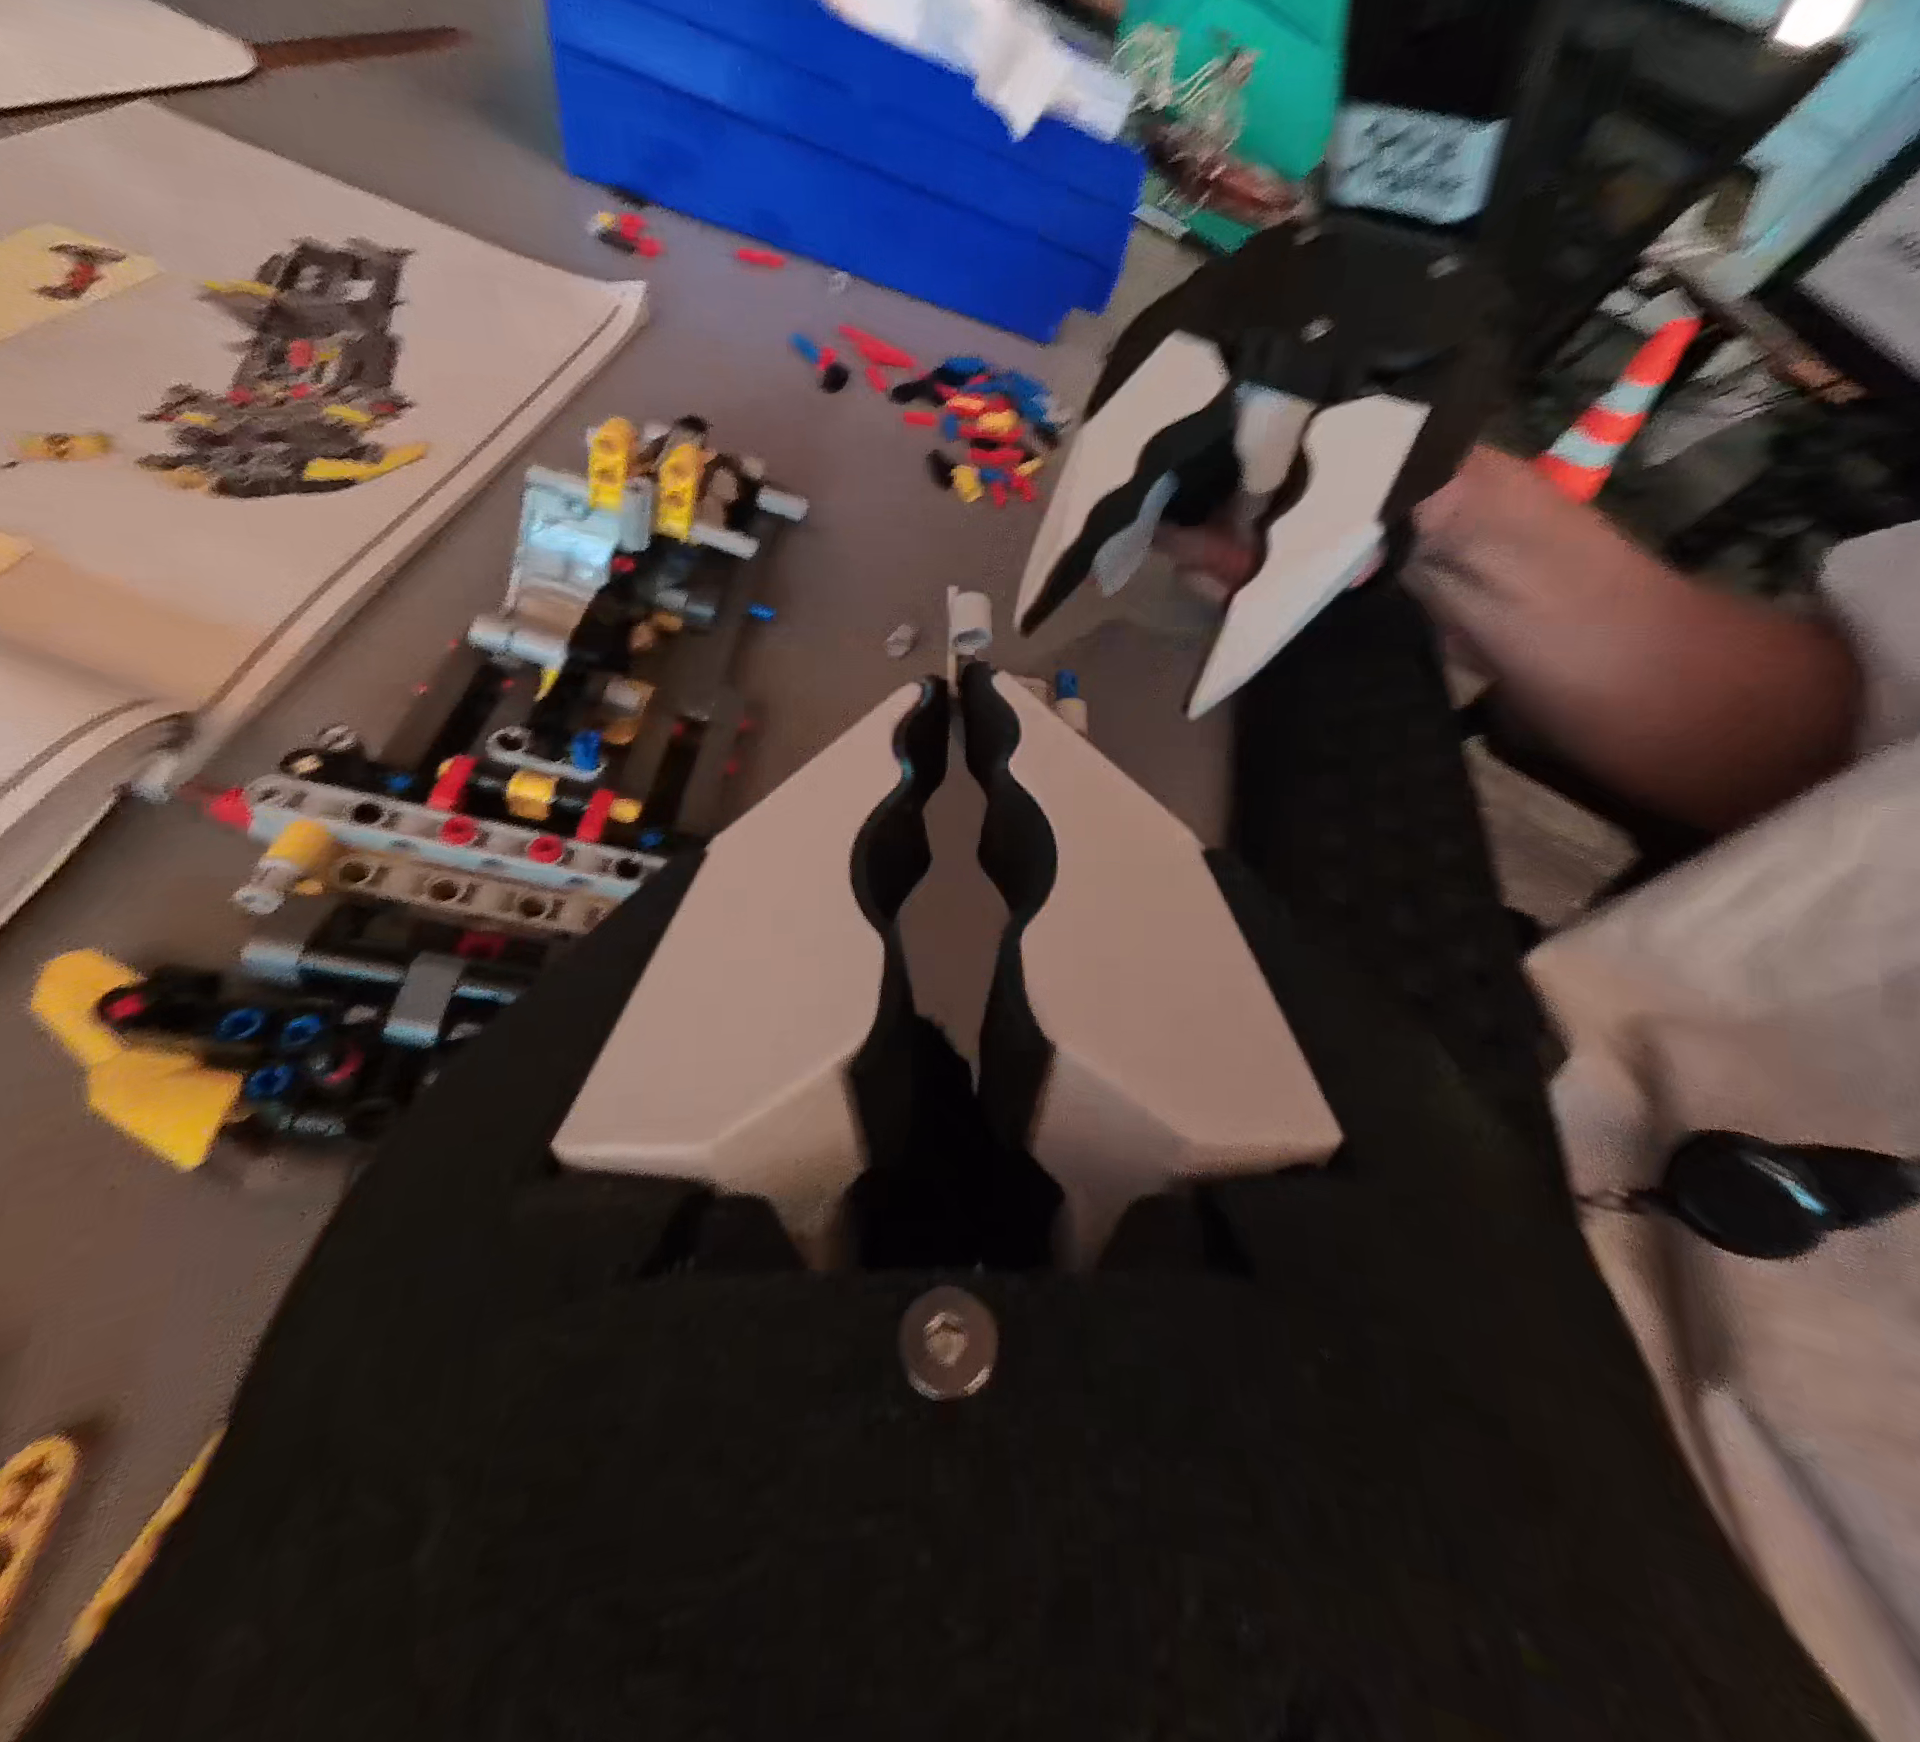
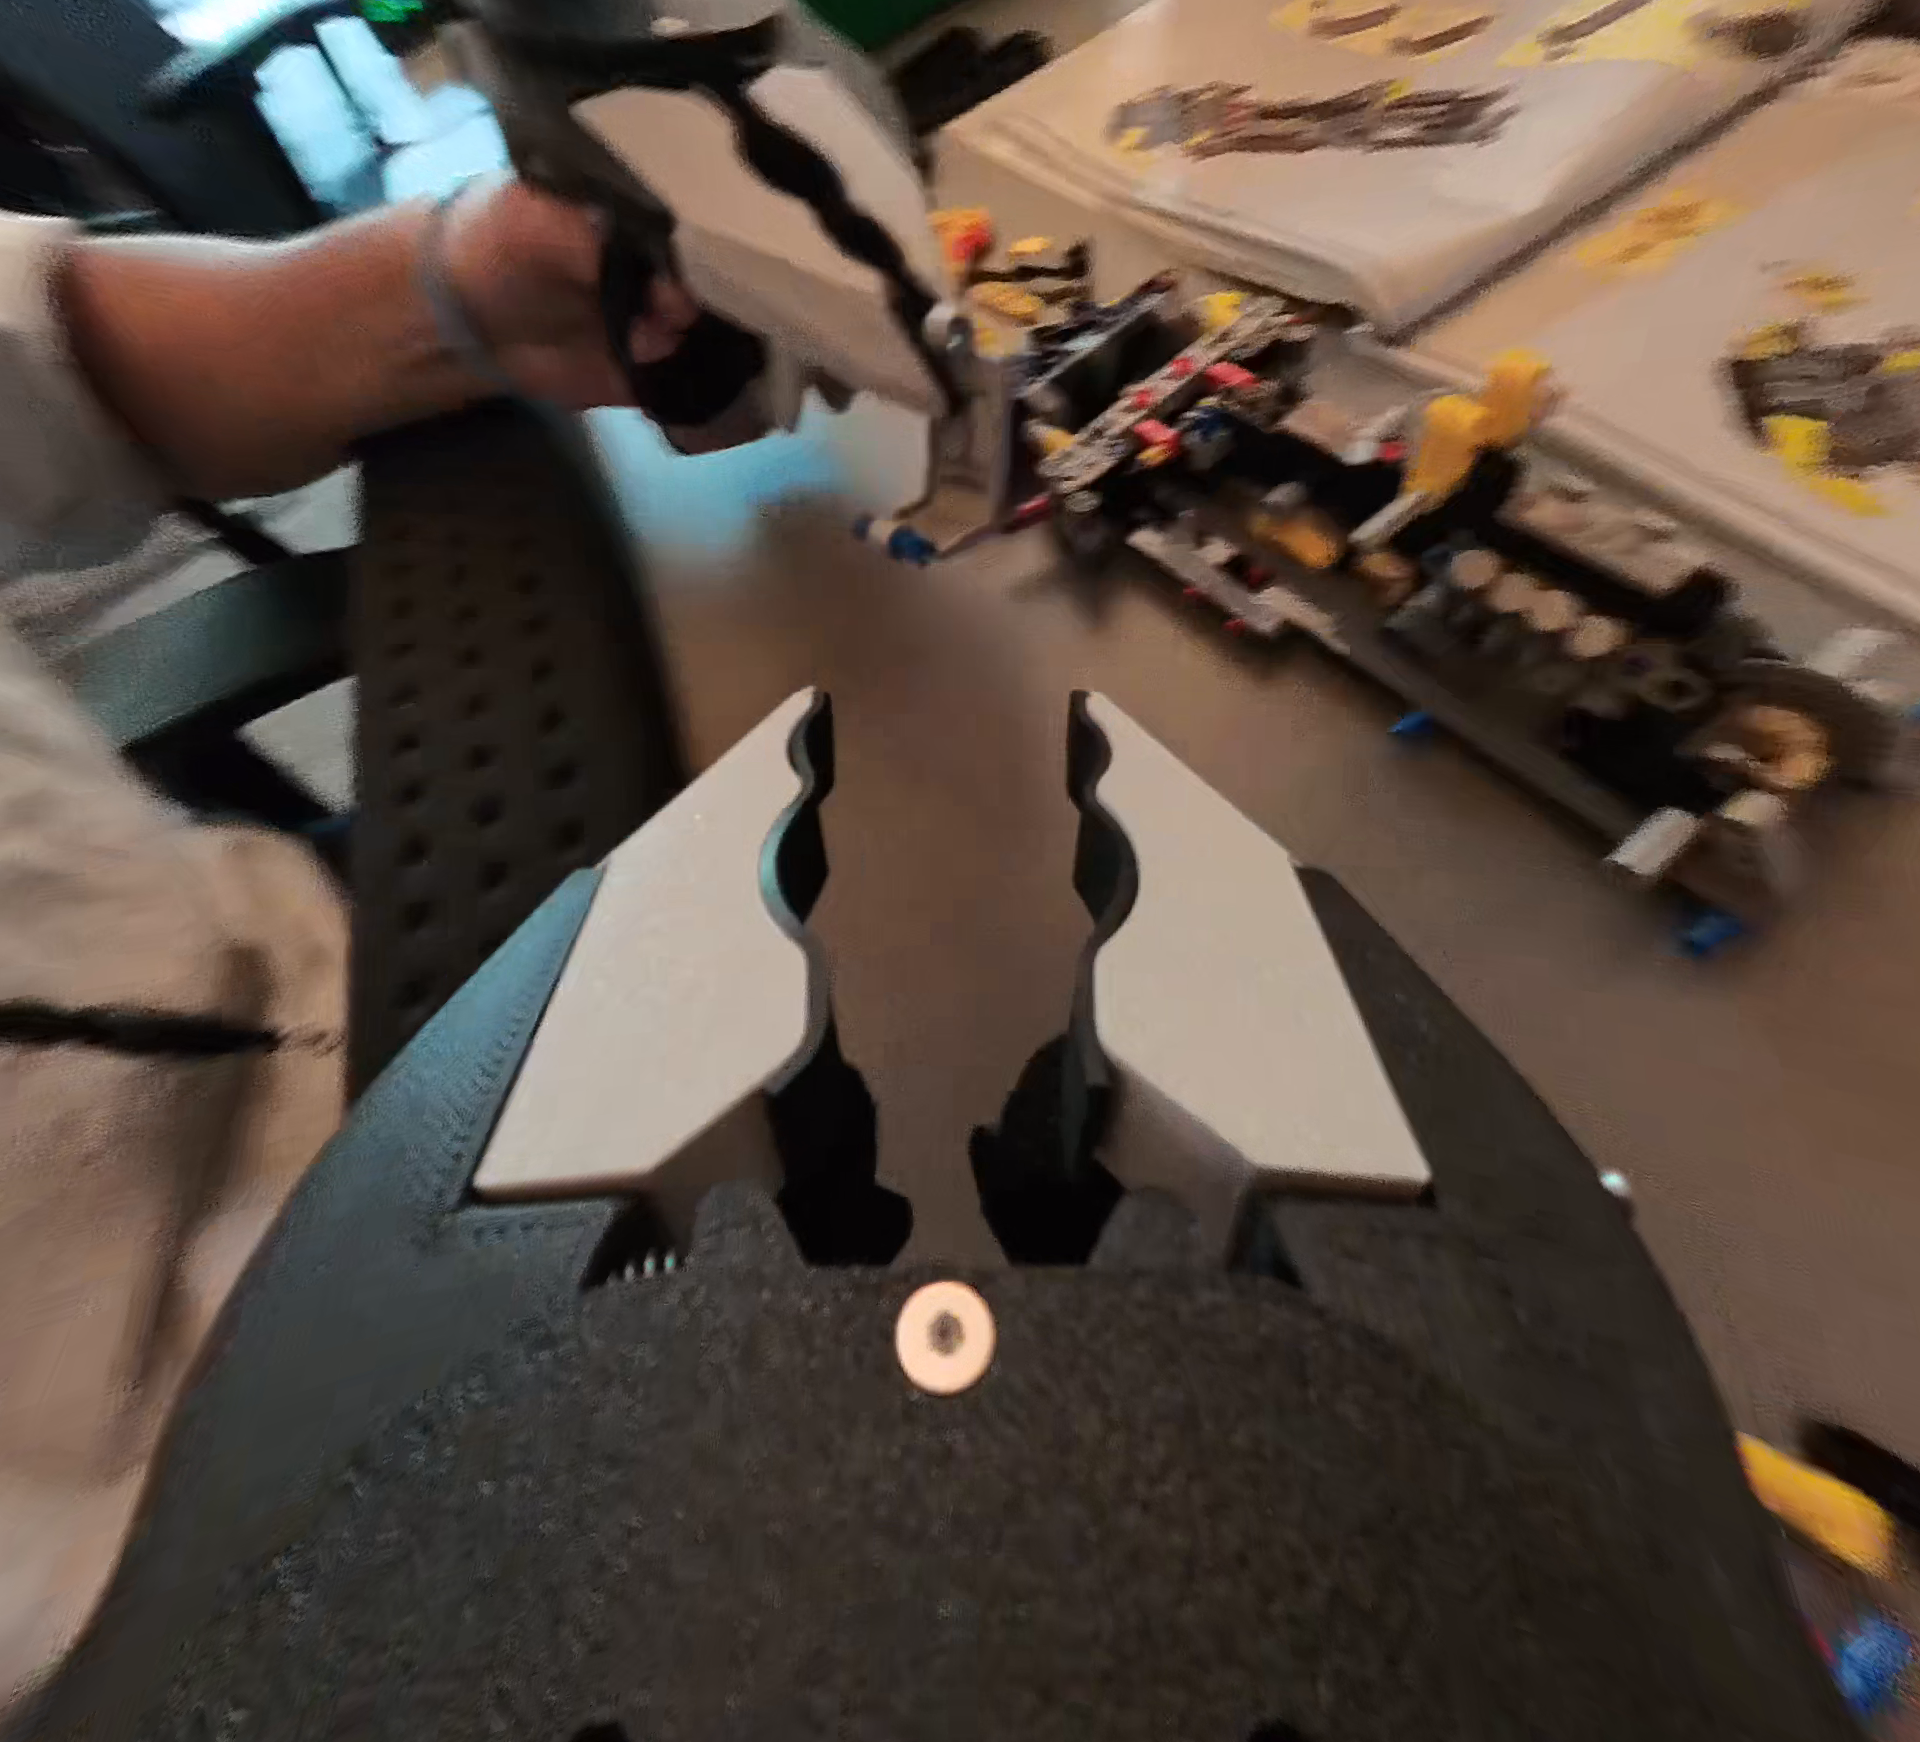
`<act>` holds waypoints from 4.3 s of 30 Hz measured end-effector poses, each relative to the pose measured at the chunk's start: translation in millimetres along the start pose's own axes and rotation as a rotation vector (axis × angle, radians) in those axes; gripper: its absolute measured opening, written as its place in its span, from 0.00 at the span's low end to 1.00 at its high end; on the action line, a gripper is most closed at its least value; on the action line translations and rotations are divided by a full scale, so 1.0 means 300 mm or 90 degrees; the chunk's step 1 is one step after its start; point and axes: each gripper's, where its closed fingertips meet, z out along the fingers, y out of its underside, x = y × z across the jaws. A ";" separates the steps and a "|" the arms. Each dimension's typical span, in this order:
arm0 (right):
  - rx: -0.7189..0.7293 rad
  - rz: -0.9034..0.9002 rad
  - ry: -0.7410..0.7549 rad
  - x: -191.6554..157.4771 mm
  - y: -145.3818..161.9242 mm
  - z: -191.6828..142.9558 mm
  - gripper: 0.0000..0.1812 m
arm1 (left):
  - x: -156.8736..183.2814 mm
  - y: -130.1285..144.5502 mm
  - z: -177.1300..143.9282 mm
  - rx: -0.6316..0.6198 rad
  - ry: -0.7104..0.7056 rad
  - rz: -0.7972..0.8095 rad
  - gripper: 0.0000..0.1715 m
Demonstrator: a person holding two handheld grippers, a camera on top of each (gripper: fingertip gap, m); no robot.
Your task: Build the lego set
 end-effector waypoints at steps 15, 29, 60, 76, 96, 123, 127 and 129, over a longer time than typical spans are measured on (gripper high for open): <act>0.155 -0.330 -0.048 -0.255 -0.113 -0.006 0.11 | 0.207 0.024 -0.021 -0.050 0.398 -0.342 0.00; 0.204 -0.060 -0.120 -0.145 -0.144 -0.021 0.03 | 0.066 -0.039 -0.068 0.021 0.180 -0.132 0.15; 0.232 0.040 -0.213 -0.197 -0.172 -0.006 0.03 | 0.234 -0.022 -0.011 0.065 0.086 0.316 0.02; -0.135 -0.174 0.076 0.229 0.138 -0.045 0.12 | 0.179 0.043 0.005 -0.009 0.109 0.242 0.00; -0.042 -0.364 -0.036 -0.047 -0.040 0.052 0.04 | 0.103 0.059 0.016 -0.026 0.079 0.198 0.00; 0.002 -0.378 -0.038 -0.080 -0.033 0.082 0.04 | 0.109 0.134 0.022 -0.109 0.093 0.228 0.00; -0.014 -0.408 -0.015 -0.077 -0.023 0.091 0.04 | 0.103 0.148 0.023 -0.124 0.082 0.248 0.00; -0.032 -0.444 -0.001 -0.080 -0.012 0.096 0.04 | 0.103 0.164 0.025 -0.139 0.081 0.262 0.00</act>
